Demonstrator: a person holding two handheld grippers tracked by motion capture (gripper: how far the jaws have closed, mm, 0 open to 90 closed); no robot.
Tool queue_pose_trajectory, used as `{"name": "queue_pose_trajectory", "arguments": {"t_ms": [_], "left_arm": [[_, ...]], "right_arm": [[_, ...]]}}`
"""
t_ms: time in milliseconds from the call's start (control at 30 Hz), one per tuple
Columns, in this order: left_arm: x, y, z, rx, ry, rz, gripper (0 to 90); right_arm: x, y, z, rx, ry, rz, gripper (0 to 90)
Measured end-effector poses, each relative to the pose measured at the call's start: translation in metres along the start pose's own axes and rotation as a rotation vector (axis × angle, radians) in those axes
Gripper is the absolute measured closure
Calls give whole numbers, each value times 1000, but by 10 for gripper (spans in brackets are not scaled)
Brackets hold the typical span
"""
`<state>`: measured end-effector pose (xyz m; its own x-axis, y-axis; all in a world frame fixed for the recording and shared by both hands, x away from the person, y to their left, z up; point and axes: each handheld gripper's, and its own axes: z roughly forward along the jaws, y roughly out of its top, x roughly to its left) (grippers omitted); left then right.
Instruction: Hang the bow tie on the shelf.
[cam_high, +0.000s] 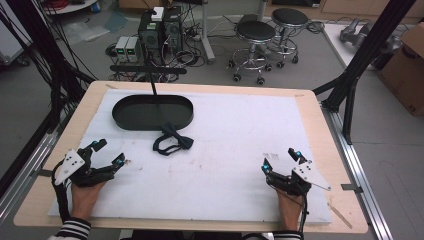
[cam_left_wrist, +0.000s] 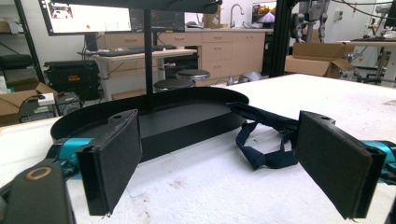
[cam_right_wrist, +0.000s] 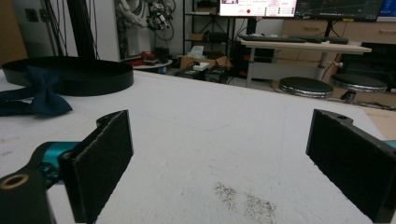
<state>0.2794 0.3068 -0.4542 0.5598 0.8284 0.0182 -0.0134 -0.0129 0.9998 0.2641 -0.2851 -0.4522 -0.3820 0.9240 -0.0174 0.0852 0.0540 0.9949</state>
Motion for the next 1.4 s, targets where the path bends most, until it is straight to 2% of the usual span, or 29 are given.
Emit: {"name": "queue_pose_trajectory", "arguments": {"t_ms": [633, 1200, 1267, 1400], "left_arm": [[0, 0, 0, -1, 2, -3, 156], [1, 1, 1, 11, 3, -7, 155], [1, 3, 2, 31, 2, -9, 155], [3, 8, 0, 27, -6, -13, 154]], "right_arm": [[0, 0, 0, -9, -2, -5, 63], [-1, 0, -1, -10, -2, 19, 62], [-1, -1, -1, -9, -3, 20, 62], [-2, -1, -1, -11, -5, 20, 63]]}}
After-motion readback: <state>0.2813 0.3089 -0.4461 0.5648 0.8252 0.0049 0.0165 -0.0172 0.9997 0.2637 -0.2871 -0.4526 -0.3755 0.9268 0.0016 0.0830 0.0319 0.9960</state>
